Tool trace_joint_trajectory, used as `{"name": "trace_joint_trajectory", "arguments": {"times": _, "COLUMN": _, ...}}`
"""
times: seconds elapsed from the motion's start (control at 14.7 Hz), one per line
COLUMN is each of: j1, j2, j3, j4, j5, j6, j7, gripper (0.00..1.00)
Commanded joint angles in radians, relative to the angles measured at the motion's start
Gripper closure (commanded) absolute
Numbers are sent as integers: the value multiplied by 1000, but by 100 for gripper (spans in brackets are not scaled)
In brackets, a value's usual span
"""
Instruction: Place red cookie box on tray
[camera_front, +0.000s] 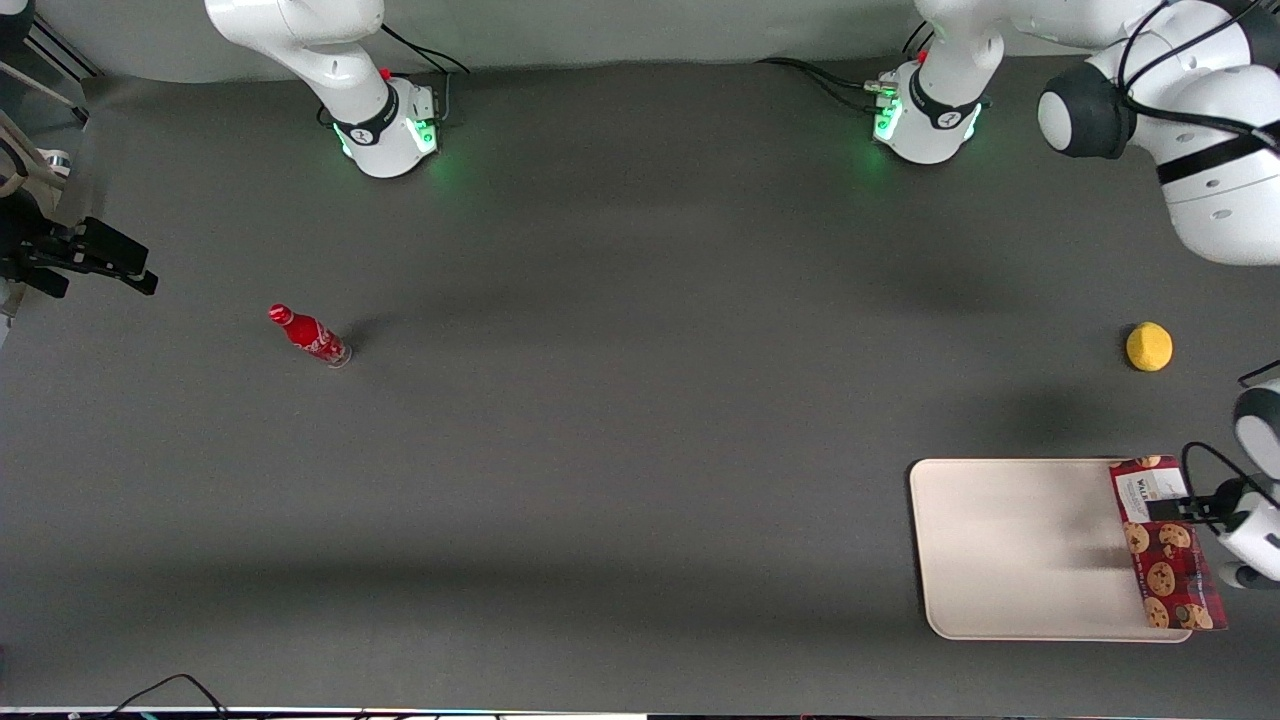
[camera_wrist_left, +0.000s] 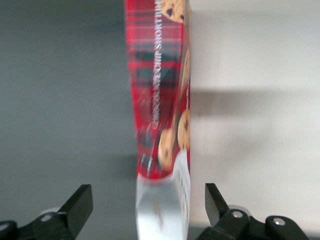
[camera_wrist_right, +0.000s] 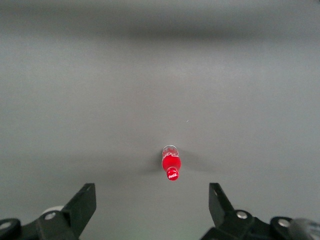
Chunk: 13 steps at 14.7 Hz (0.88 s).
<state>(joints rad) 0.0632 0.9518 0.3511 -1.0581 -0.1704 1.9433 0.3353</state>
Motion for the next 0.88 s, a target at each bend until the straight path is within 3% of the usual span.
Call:
{"name": "trace_joint_trajectory", "arguments": {"times": 0.0, "j1": -20, "j2": -118, "j3": 29, "j4": 50, "j5": 3, "j6": -229, "j7": -13, "gripper": 0}}
{"name": "trace_joint_trajectory", "arguments": {"times": 0.48, "j1": -121, "j2": -404, "j3": 17, "j4": 6, "j5": 26, "j6": -561, "j7": -88, "gripper": 0}}
{"name": "trace_joint_trajectory", "arguments": {"times": 0.82, "j1": -149, "j2": -732, "j3": -118, "j4": -300, "j5": 66, "j6": -584, "j7": -137, "gripper": 0}}
